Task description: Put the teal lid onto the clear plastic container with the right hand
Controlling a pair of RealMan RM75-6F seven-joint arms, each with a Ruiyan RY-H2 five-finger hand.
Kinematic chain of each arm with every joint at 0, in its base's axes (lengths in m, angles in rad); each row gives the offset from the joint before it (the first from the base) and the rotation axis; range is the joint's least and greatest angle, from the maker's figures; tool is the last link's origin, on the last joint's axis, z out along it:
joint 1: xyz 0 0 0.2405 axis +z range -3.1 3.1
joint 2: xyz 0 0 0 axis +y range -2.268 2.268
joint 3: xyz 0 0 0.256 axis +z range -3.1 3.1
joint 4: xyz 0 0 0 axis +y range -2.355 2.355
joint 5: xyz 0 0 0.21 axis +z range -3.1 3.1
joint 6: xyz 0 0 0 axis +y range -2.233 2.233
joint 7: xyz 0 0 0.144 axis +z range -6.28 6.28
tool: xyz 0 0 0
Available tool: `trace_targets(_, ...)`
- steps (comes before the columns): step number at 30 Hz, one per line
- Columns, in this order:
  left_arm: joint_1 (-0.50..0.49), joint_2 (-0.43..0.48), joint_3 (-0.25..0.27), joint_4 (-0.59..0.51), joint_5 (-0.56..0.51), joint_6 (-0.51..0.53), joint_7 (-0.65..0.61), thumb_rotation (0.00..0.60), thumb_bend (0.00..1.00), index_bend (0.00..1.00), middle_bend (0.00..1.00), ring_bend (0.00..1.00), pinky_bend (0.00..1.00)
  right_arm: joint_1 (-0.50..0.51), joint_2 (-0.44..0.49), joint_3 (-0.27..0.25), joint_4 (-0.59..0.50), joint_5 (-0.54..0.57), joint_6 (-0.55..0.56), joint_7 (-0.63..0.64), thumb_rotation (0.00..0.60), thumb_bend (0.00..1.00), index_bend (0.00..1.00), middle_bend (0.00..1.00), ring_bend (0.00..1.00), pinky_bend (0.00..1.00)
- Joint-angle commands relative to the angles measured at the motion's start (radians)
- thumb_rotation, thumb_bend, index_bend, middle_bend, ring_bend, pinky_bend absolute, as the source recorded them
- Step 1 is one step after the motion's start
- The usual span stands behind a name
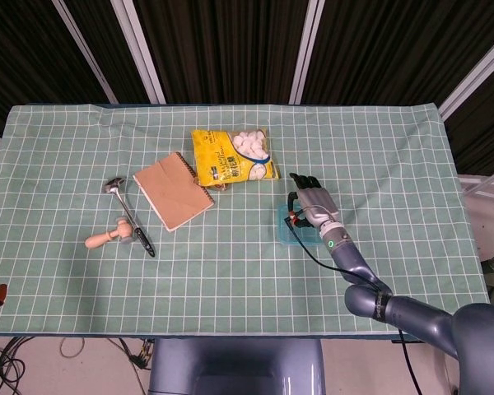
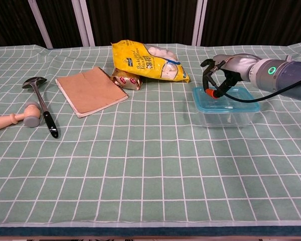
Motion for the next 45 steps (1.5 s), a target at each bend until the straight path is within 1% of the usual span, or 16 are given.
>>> trace_targets(1,0.0,0.0,0.001,0.0,0.001,0.0,0.0,0.6,0.33,0.06,0.0,0.0,0.0,0.007,0.017,-0.006,-0.025,0.028,-0.004,-0.026,0.6,0.51,0.63,0.0,0.0,0.0)
trace_targets(5,0.0,0.0,0.001,0.001,0.002,0.001,-0.001,0.6,0.33,0.06,0.0,0.0,0.0,0.016,0.031,-0.017,-0.047,0.066,-0.011,-0.059,0.6,0.51,0.63,0.0,0.0,0.0)
trace_targets(12,0.0,0.0,0.001,0.0,-0.001,0.001,-0.001,0.6,0.33,0.06,0.0,0.0,0.0,0.031,0.032,-0.041,-0.052,0.119,-0.023,-0.096,0.6,0.51,0.63,0.0,0.0,0.0)
trace_targets(16,-0.001,0.0,0.001,0.0,-0.002,0.0,-0.002,0.6,0.33,0.06,0.0,0.0,0.0,0.035,0.029,-0.056,-0.049,0.126,-0.018,-0.111,0.6,0.51,0.63,0.0,0.0,0.0)
trace_targets(26,-0.001,0.001,0.001,0.002,-0.002,0.0,-0.004,0.6,0.33,0.06,0.0,0.0,0.0,0.046,0.022,-0.075,-0.048,0.137,-0.02,-0.129,0.6,0.51,0.63,0.0,0.0,0.0)
trace_targets(32,-0.002,0.001,0.001,0.002,-0.002,0.0,-0.004,0.6,0.33,0.06,0.0,0.0,0.0,0.05,0.021,-0.076,-0.05,0.144,-0.019,-0.126,0.6,0.51,0.63,0.0,0.0,0.0)
trace_targets(35,-0.001,0.001,0.001,0.002,-0.002,0.0,-0.005,0.6,0.33,0.06,0.0,0.0,0.0,0.047,0.023,-0.062,-0.059,0.137,-0.002,-0.109,0.6,0.51,0.62,0.0,0.0,0.0)
trace_targets(36,-0.001,0.001,0.001,0.002,-0.002,0.0,-0.005,0.6,0.33,0.06,0.0,0.0,0.0,0.044,0.025,-0.054,-0.064,0.128,0.009,-0.098,0.6,0.51,0.61,0.0,0.0,0.0)
trace_targets(38,-0.002,0.001,0.001,0.003,-0.001,0.0,-0.006,0.6,0.33,0.06,0.0,0.0,0.0,0.036,0.029,-0.037,-0.075,0.102,0.036,-0.073,0.6,0.51,0.53,0.0,0.0,0.0)
trace_targets(40,-0.002,0.001,0.002,0.003,0.0,-0.001,-0.005,0.6,0.33,0.06,0.0,0.0,0.0,0.029,0.035,-0.025,-0.083,0.077,0.065,-0.058,0.6,0.51,0.38,0.0,0.0,0.0)
trace_targets(41,-0.002,0.001,0.002,0.003,0.001,-0.001,-0.005,0.6,0.33,0.06,0.0,0.0,0.0,0.024,0.039,-0.02,-0.089,0.058,0.085,-0.051,0.6,0.49,0.33,0.0,0.0,0.0)
trace_targets(42,-0.002,0.001,0.002,0.004,0.001,0.0,-0.006,0.6,0.33,0.06,0.0,0.0,0.0,0.018,0.044,-0.017,-0.095,0.04,0.104,-0.046,0.6,0.46,0.25,0.0,0.0,0.0)
trace_targets(44,-0.002,0.001,0.003,0.004,0.003,0.0,-0.006,0.6,0.33,0.06,0.0,0.0,0.0,0.007,0.058,-0.016,-0.112,0.005,0.141,-0.043,0.6,0.4,0.14,0.0,0.0,0.0)
trace_targets(45,-0.002,0.0,0.003,0.005,0.004,0.001,-0.006,0.6,0.33,0.06,0.0,0.0,0.0,0.001,0.07,-0.017,-0.127,-0.012,0.155,-0.043,0.6,0.38,0.08,0.0,0.0,0.0)
